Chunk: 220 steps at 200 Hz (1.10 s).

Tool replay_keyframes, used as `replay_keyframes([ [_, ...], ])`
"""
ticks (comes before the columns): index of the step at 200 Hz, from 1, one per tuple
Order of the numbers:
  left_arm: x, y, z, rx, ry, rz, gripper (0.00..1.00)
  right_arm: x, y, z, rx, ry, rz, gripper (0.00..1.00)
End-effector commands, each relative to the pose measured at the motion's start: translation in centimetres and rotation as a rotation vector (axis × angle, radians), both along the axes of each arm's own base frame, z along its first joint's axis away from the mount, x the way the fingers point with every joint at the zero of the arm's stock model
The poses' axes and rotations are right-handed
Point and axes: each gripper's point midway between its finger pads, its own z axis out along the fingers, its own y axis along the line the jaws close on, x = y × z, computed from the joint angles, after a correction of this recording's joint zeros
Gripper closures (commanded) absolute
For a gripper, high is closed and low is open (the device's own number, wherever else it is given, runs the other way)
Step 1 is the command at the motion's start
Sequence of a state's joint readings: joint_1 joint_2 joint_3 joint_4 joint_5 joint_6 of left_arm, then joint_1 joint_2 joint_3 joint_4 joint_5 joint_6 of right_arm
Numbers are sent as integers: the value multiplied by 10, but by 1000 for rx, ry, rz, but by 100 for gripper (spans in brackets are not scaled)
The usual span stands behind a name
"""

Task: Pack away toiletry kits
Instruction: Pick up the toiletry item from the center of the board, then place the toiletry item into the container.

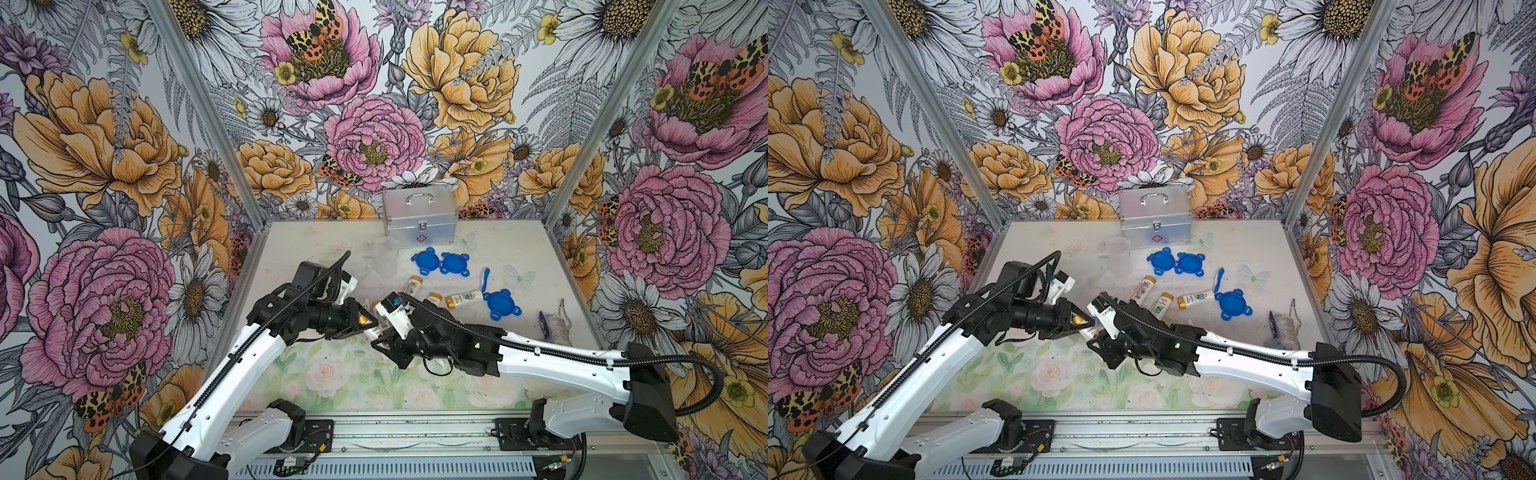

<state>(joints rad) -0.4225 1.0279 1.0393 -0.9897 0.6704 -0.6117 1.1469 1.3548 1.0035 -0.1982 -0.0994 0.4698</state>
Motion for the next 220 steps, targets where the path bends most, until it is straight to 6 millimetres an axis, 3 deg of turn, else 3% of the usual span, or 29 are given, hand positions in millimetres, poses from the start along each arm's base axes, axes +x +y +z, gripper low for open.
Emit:
replay_keyframes([
  [1, -2, 1, 8, -38, -16, 13, 81, 4, 9, 28, 72, -55, 5, 78],
  [15, 2, 6, 14, -46, -40, 34, 87, 8, 7, 27, 69, -53, -23, 65],
  [30, 9, 17, 22, -36, -80, 77, 92, 13, 4, 23, 62, -30, -46, 37],
  [45, 18, 36, 29, 29, -144, 129, 99, 16, 0, 19, 48, -2, -51, 31],
  [83, 37, 88, 43, 301, -296, 258, 100, 34, -28, 12, 2, 38, -151, 7],
  [115, 45, 132, 52, 491, -368, 374, 100, 50, -59, 5, -41, 49, -266, 1],
  [148, 56, 155, 48, 615, -379, 438, 100, 66, -95, -23, -185, 98, -430, 1],
  [176, 69, 157, 45, 634, -404, 454, 100, 72, -113, -39, -262, 142, -506, 1],
  [220, 83, 152, 27, 683, -402, 428, 100, 75, -116, -42, -273, 147, -527, 0],
])
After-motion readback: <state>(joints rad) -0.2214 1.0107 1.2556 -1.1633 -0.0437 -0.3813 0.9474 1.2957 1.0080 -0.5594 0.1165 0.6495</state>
